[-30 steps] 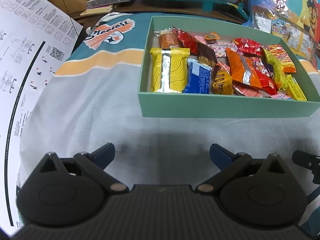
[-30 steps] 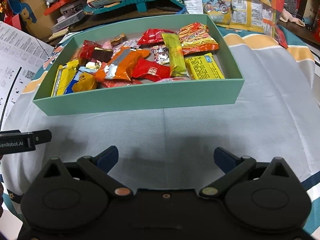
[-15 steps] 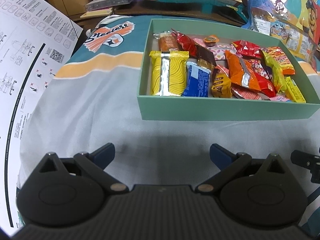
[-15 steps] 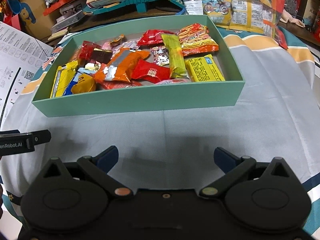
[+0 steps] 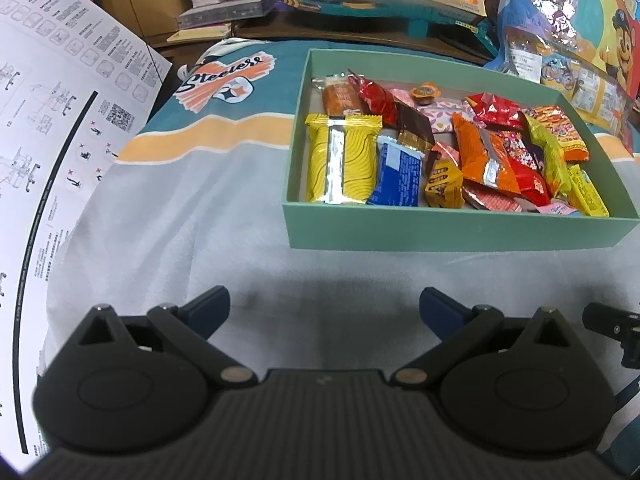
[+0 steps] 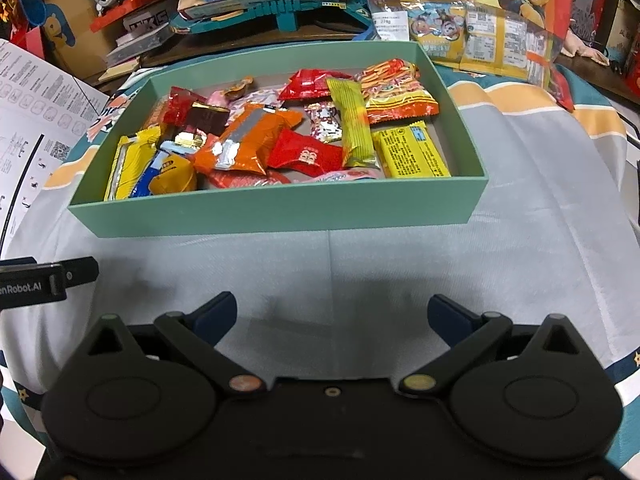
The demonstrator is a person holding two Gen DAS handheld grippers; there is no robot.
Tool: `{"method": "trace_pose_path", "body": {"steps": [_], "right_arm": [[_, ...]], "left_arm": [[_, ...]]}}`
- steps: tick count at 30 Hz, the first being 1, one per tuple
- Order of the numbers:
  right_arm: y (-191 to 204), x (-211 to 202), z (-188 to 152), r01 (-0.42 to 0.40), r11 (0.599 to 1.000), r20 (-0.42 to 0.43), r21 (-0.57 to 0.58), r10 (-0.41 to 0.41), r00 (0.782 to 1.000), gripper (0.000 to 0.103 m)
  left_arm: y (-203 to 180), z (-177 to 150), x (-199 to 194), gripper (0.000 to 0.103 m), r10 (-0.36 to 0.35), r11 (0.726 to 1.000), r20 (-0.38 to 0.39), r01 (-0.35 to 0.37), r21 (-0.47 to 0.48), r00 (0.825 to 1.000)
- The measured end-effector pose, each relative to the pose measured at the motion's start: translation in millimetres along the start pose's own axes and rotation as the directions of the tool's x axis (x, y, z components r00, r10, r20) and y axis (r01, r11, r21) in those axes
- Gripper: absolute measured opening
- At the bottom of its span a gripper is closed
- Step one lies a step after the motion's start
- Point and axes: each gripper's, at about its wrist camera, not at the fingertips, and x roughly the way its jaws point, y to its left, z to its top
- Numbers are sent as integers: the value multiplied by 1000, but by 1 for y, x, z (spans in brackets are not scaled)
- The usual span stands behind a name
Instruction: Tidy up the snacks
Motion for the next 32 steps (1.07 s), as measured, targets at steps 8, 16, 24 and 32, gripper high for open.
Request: {"method": "trace_pose_path", "body": {"steps": [8,16,24,32], "right_arm": [[3,-5,0,7,1000,9,-2,-7,1000,103],[2,-10,1,15,1000,18,-1,-15,1000,103],[4,-13,2,26,1000,25,-1,-26,999,103],[7,-13,3,30,1000,25,-6,-30,999,103]], "left_arm": [[0,0,-9,103,-4,1000,31,4,-5,1000],[-1,2,-14,103,-12,1000,38,11,7,999],[-3,3,-19,103,-7,1000,45,7,12,999],[-1,5,-21,103,-7,1000,39,6,13,999]]}}
